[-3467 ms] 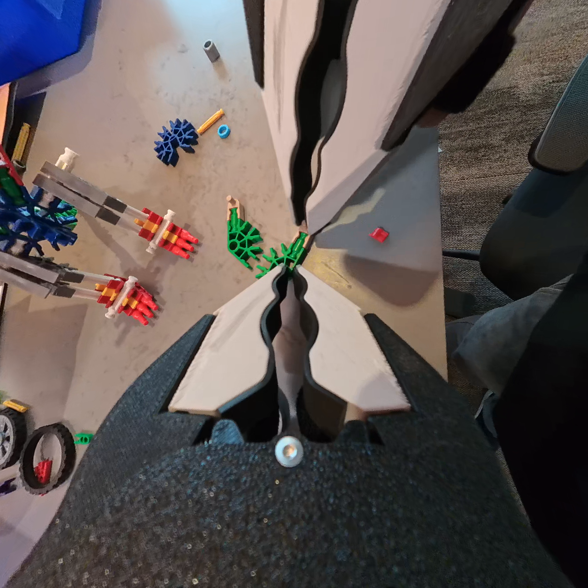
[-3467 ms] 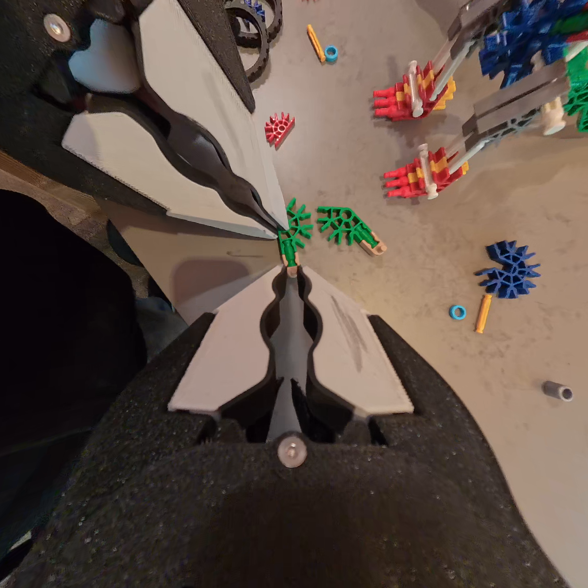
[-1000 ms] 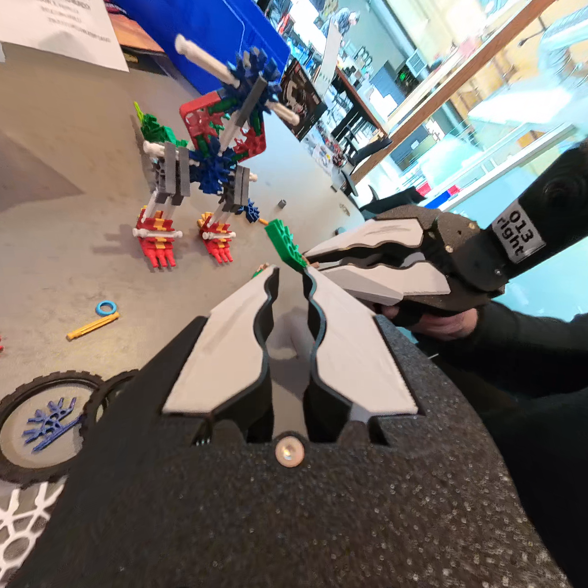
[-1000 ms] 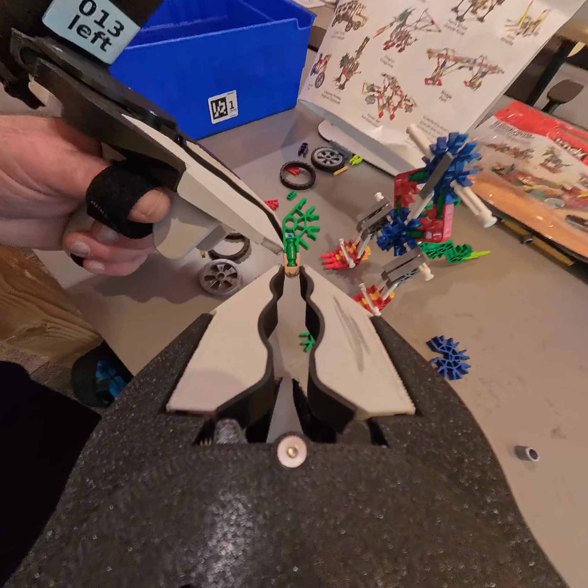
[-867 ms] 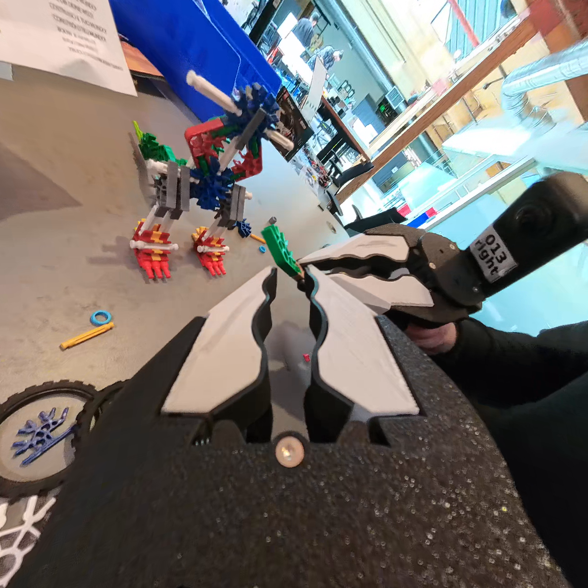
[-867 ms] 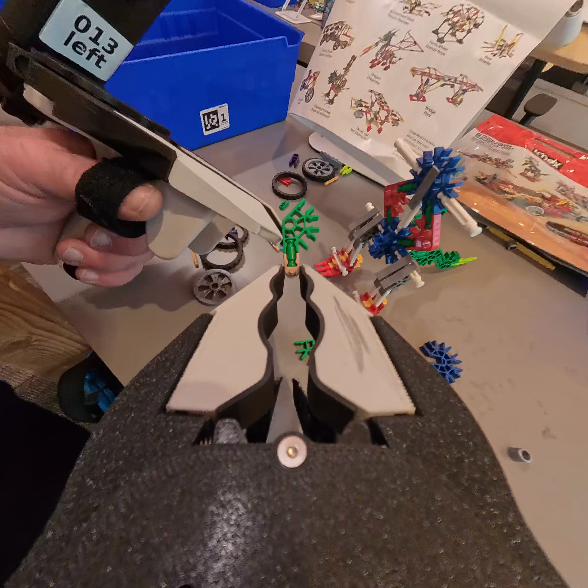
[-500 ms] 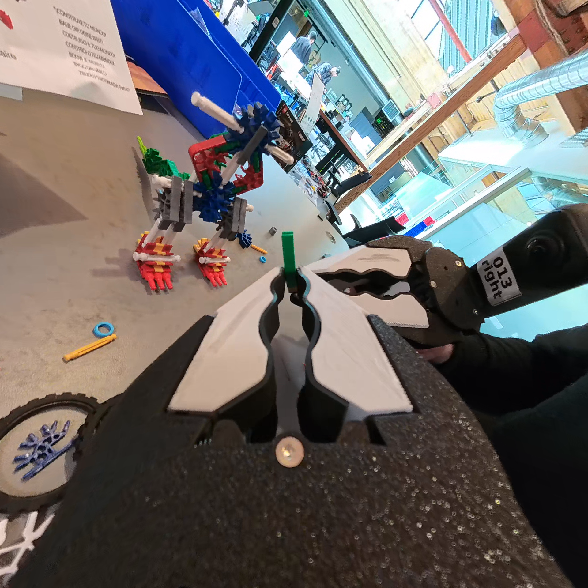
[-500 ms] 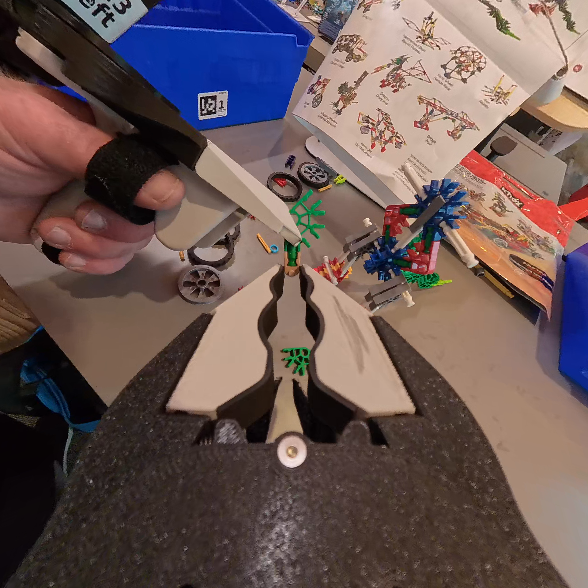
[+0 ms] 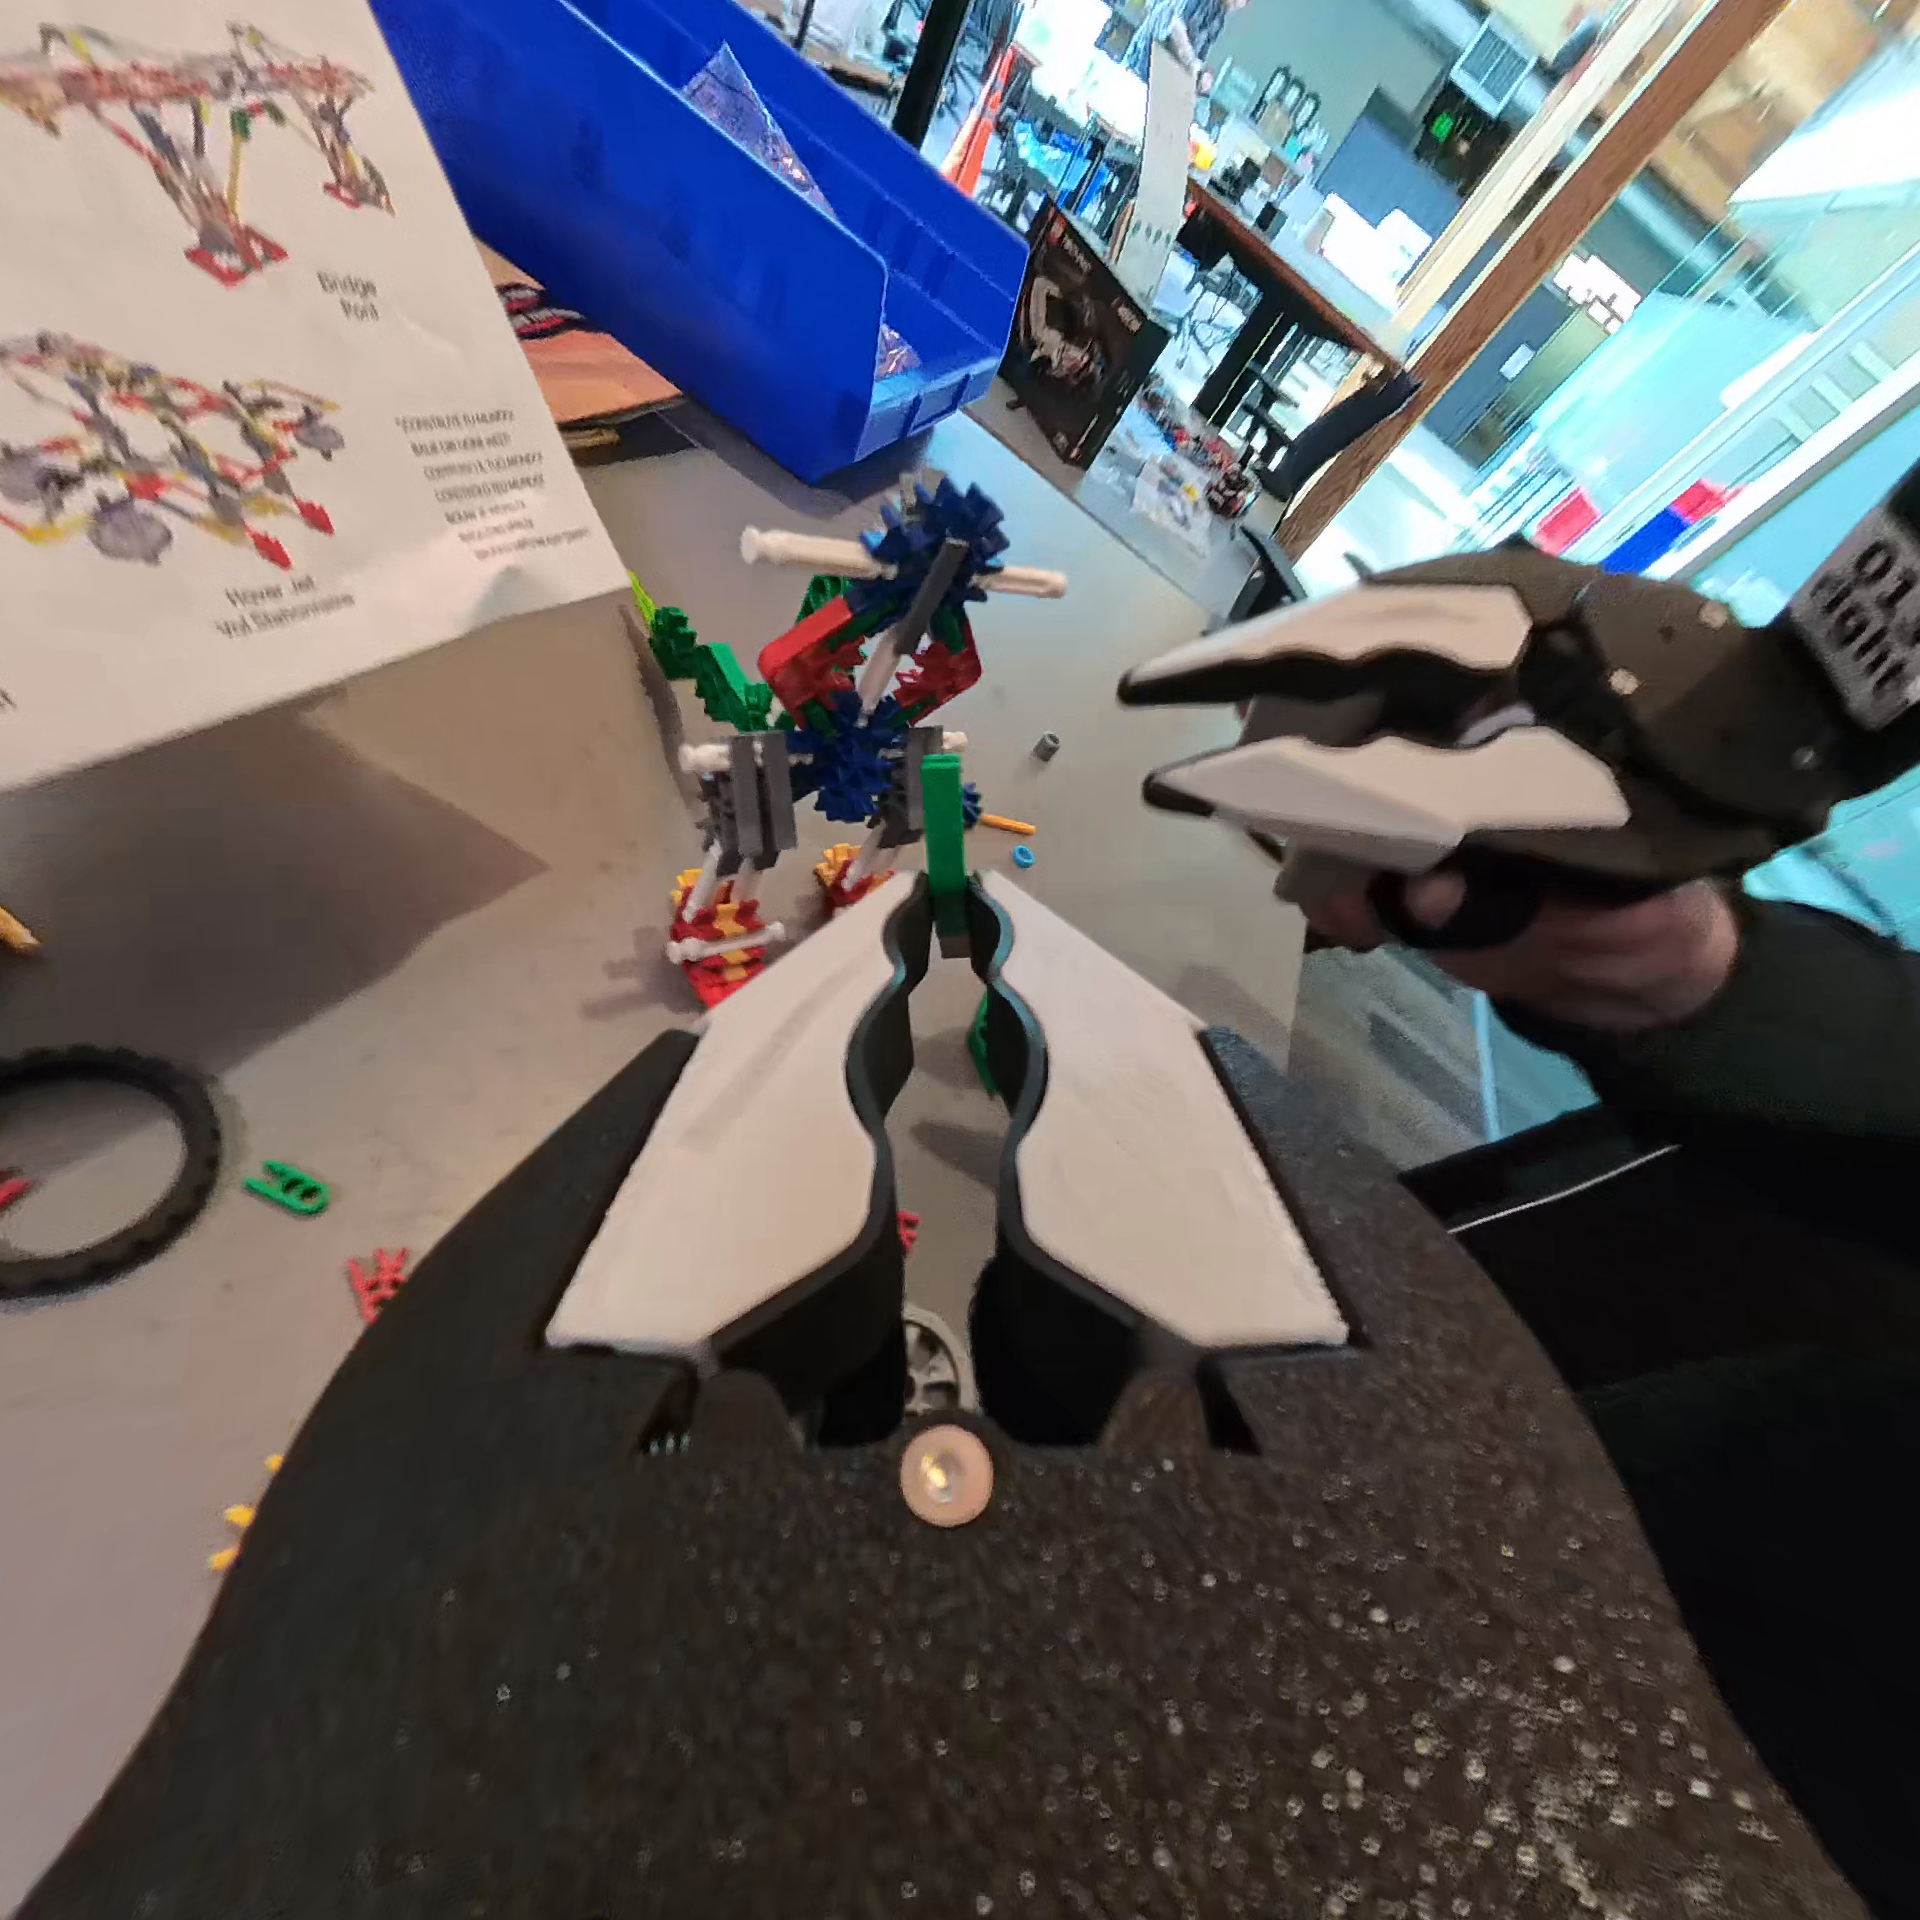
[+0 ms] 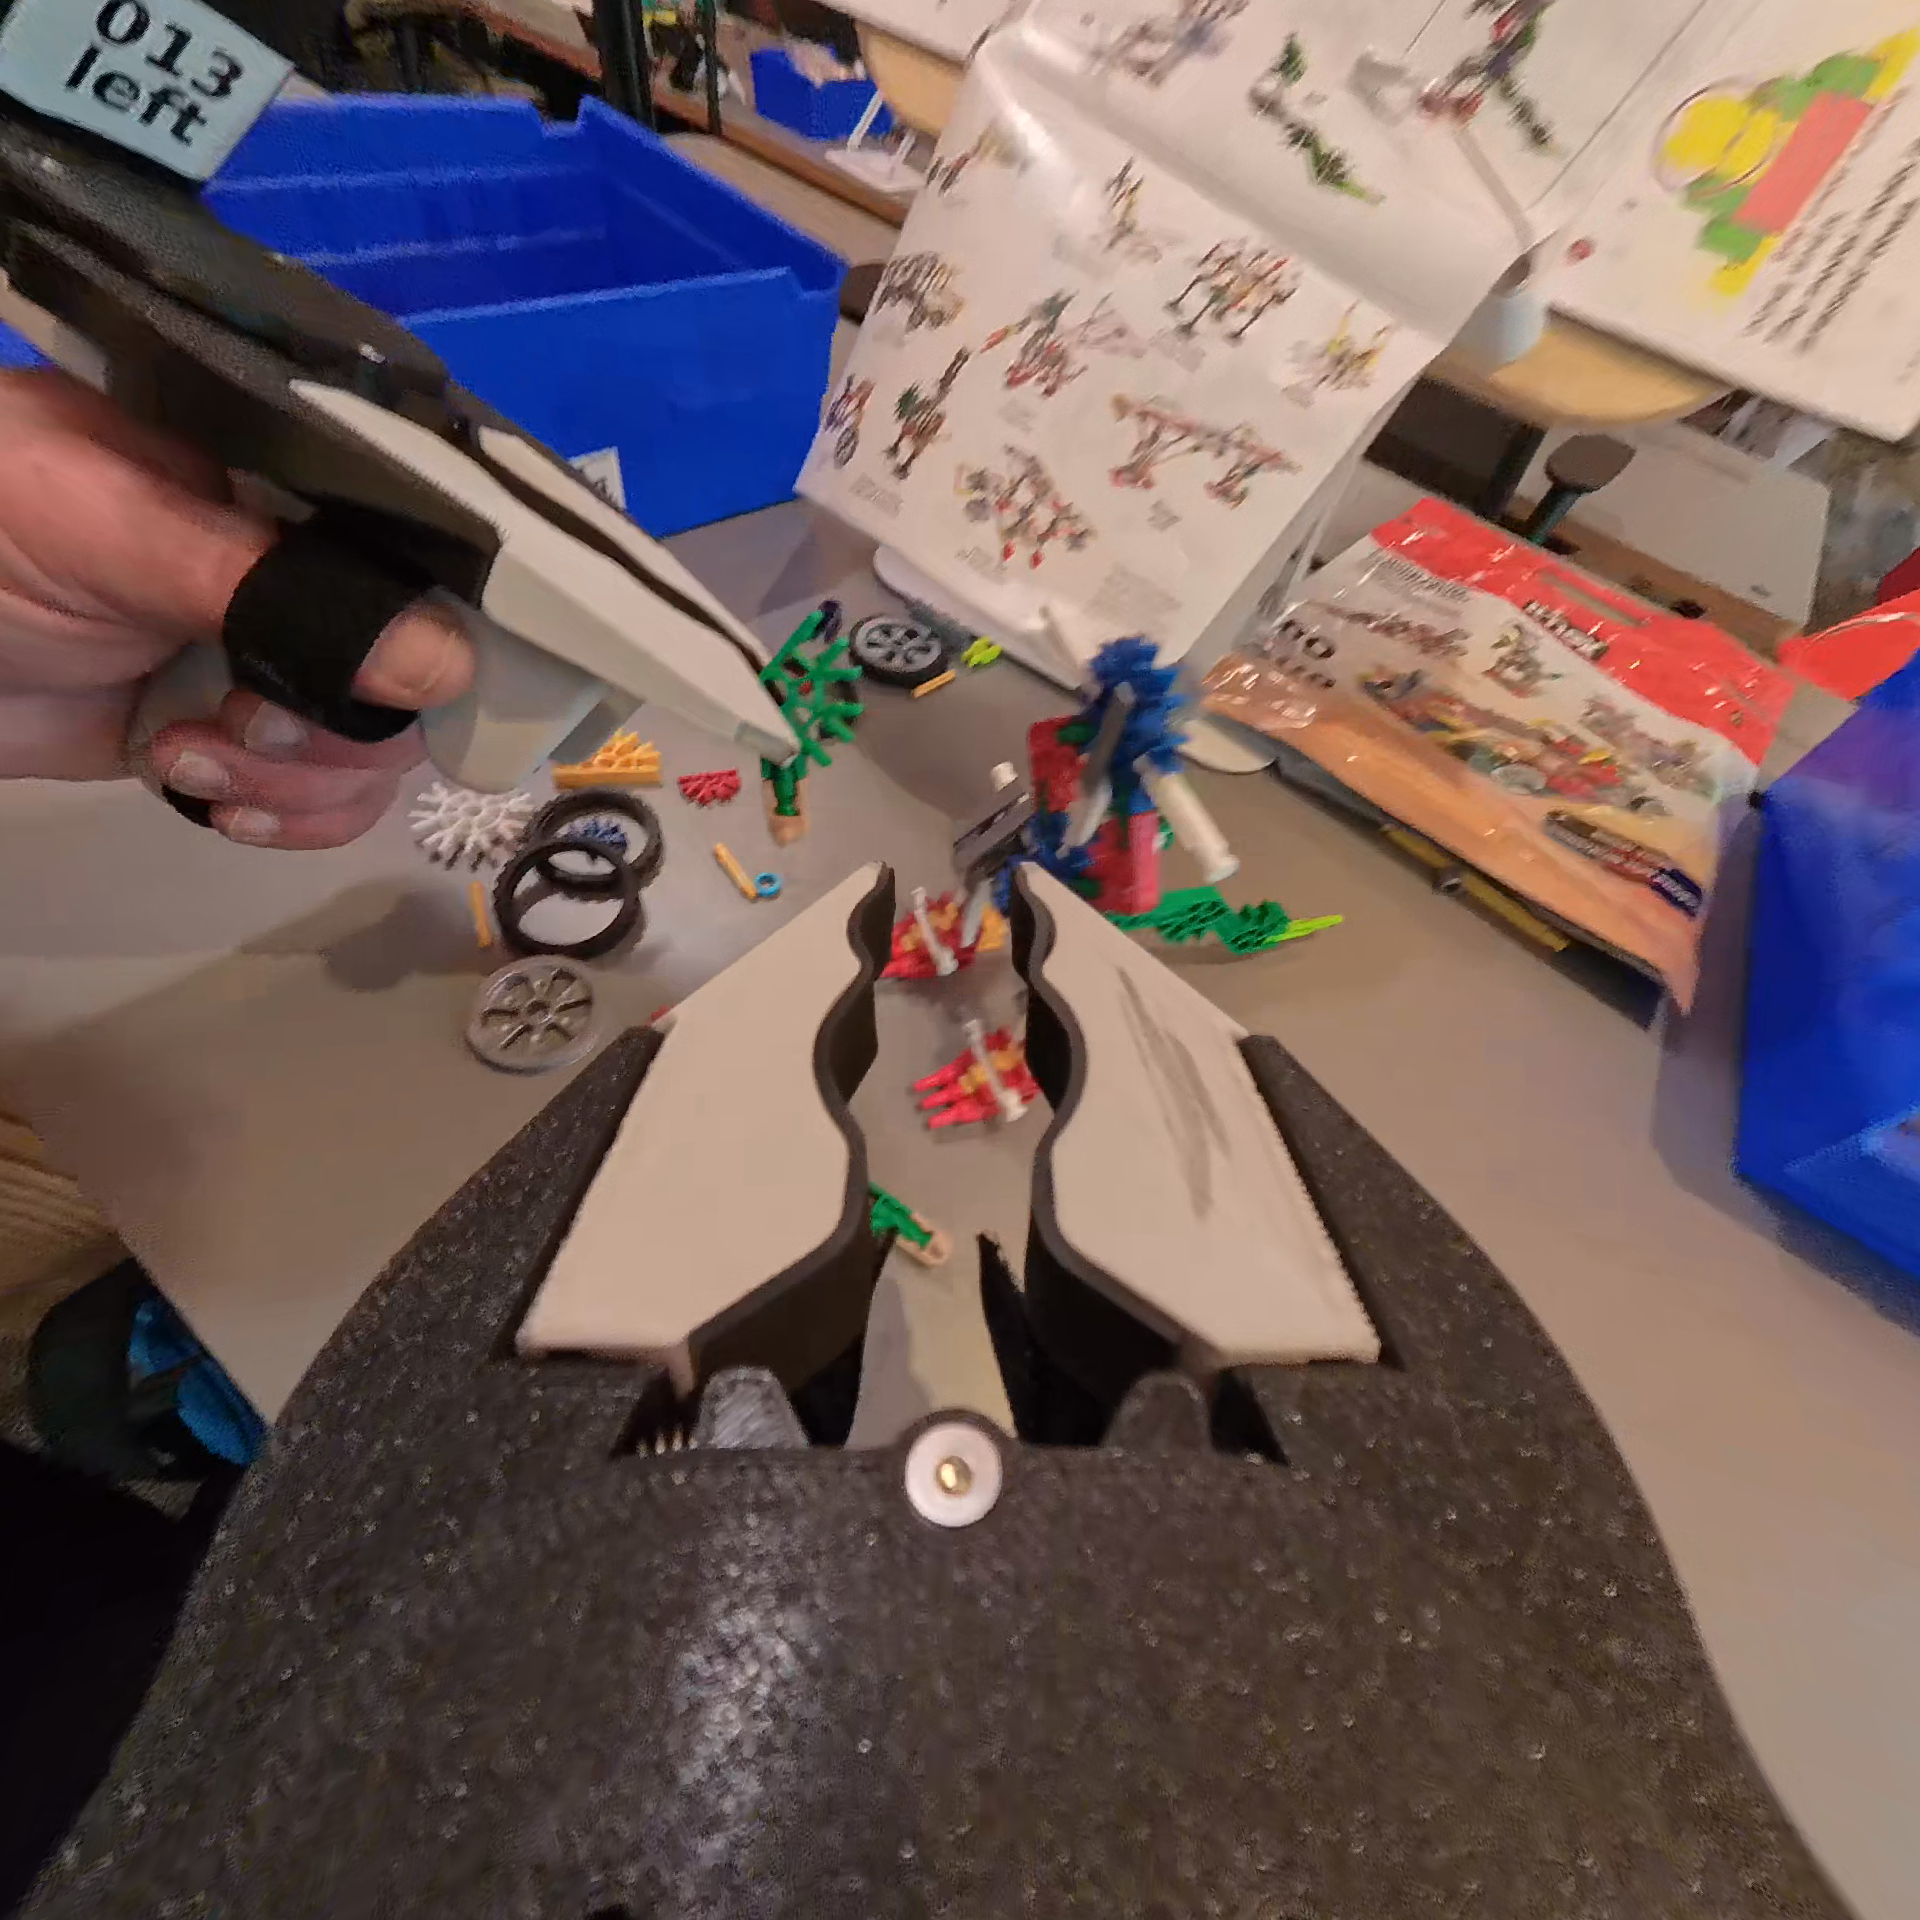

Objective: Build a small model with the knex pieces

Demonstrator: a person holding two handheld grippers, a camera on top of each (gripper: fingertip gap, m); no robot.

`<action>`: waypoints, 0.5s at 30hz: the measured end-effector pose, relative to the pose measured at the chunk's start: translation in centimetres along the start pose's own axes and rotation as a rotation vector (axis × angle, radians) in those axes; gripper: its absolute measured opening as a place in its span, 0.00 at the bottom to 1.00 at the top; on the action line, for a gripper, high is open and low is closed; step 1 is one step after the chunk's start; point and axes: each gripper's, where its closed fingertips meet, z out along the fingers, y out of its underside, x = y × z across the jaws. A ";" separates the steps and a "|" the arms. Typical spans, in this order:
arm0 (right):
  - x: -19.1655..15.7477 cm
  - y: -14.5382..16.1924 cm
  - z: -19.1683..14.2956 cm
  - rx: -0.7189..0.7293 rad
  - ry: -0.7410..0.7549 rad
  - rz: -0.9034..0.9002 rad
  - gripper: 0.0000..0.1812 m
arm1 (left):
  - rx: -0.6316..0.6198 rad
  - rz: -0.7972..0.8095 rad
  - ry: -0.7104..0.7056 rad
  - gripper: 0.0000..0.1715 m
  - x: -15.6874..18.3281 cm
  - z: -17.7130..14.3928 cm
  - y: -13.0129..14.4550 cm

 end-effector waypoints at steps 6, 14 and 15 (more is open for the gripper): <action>3.3 -2.5 0.5 0.041 -0.076 -0.038 0.13 | -0.084 0.114 -0.054 0.02 -1.1 0.7 -0.9; 3.3 -4.1 2.9 -0.001 -0.225 -0.205 0.15 | -0.184 0.167 -0.063 0.02 -1.5 1.2 -1.6; 3.2 -4.1 3.2 -0.015 -0.237 -0.212 0.15 | -0.203 0.179 -0.071 0.02 -1.7 1.2 -1.6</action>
